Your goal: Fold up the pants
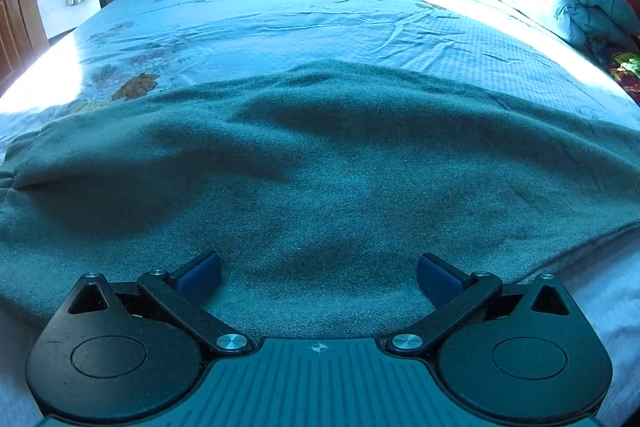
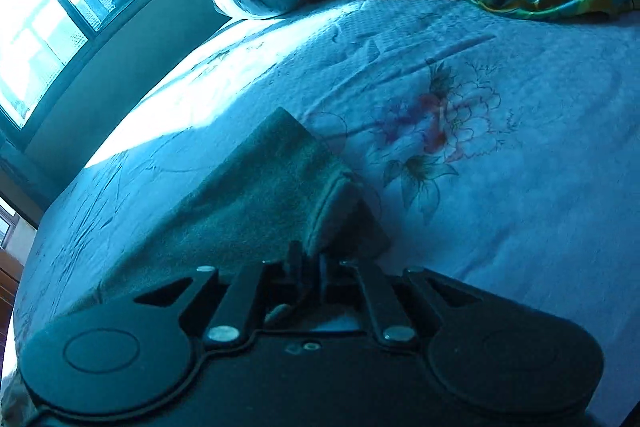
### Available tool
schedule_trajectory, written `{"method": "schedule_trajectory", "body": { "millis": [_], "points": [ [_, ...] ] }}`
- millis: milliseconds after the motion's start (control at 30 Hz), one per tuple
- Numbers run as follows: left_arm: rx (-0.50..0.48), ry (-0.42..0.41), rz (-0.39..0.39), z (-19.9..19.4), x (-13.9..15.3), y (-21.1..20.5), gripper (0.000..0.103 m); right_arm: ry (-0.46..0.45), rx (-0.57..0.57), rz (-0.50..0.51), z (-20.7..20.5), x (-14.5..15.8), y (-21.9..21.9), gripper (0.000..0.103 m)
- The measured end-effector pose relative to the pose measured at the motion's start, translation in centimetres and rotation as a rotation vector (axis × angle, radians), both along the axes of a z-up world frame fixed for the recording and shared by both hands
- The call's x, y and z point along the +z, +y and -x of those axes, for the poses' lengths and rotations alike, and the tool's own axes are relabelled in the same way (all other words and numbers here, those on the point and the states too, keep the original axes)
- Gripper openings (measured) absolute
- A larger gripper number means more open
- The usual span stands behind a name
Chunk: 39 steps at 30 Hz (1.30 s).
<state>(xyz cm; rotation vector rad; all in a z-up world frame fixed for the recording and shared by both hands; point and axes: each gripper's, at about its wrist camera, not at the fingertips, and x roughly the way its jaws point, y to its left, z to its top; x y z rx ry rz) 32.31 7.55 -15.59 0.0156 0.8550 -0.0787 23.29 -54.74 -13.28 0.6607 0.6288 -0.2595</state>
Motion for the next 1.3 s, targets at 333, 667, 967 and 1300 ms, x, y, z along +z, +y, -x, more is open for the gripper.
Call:
{"method": "schedule_trajectory", "body": {
  "millis": [333, 667, 967, 1300],
  "points": [
    [0.203, -0.089, -0.025, 2.7, 1.2, 5.6, 0.103, -0.079, 0.416, 0.068, -1.2, 3.0, 14.7, 0.014],
    [0.306, -0.127, -0.010, 5.5, 1.8, 10.3, 0.103, -0.009, 0.741, -0.289, -3.8, 0.6, 27.4, 0.015],
    [0.333, -0.148, 0.023, 6.4, 1.3, 11.5, 0.103, 0.052, 0.646, -0.421, -4.9, -1.2, 28.7, 0.012],
    [0.380, -0.163, 0.098, 7.7, 0.1, 12.2, 0.103, 0.080, 0.527, -0.585, -3.9, -3.3, 29.9, 0.008]
  ]
}}
